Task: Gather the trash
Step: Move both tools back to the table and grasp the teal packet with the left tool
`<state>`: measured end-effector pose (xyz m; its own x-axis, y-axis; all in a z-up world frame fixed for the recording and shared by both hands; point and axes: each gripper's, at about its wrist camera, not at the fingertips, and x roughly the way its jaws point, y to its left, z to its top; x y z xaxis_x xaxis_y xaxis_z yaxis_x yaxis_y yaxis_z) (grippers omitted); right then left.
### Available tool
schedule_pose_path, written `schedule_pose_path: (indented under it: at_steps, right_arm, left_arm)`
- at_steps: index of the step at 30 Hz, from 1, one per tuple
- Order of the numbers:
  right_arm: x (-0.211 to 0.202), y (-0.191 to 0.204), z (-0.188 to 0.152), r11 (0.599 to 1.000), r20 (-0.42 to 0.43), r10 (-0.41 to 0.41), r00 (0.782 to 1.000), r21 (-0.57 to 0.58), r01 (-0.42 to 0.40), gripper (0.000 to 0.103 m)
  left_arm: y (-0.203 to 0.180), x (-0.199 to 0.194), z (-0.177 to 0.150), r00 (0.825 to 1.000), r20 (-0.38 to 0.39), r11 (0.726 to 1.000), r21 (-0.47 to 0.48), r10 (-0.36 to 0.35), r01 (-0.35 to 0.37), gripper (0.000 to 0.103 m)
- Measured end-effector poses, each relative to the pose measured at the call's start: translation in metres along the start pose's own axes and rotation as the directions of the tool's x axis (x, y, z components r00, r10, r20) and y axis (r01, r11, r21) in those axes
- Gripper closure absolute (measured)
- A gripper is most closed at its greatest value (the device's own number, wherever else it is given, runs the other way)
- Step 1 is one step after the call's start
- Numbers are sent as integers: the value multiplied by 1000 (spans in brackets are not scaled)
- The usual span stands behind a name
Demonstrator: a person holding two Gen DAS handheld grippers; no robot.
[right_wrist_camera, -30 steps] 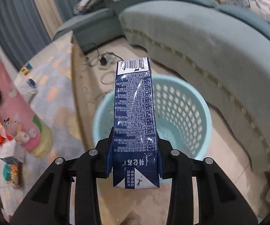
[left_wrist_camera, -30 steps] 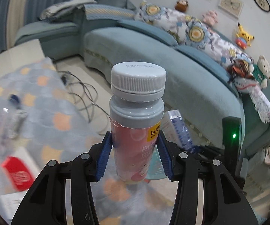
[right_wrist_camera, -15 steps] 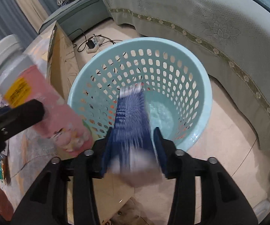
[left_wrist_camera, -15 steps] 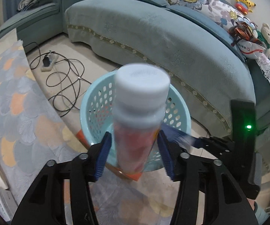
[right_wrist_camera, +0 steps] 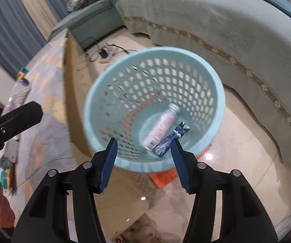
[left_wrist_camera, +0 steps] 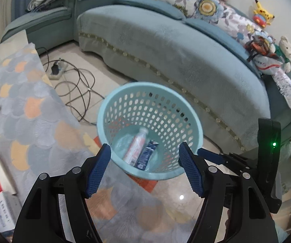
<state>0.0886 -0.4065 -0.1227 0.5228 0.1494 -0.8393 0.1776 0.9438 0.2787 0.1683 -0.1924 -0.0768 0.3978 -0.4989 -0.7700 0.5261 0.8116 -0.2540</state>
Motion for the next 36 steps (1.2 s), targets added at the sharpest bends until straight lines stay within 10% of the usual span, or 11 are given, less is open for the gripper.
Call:
schedule_pose_path:
  at_steps: [13, 24, 29, 36]
  right_arm:
    - [-70, 127, -1, 954, 167, 180, 969, -272, -130, 52]
    - [-48, 256, -75, 788, -22, 260, 965, -573, -226, 44]
    - [-28, 282, -94, 752, -104, 234, 967, -611, -248, 44]
    - [-1, 278, -94, 799, -185, 185, 965, -544, -257, 44]
  left_arm:
    - [63, -149, -54, 967, 212, 983, -143, 142, -113, 35]
    - [171, -222, -159, 898, 126, 847, -410, 421, -339, 35]
    - [188, -207, -180, 915, 73, 840, -431, 396, -329, 35]
    - [193, -177, -181, 937, 12, 860, -402, 348, -314, 35]
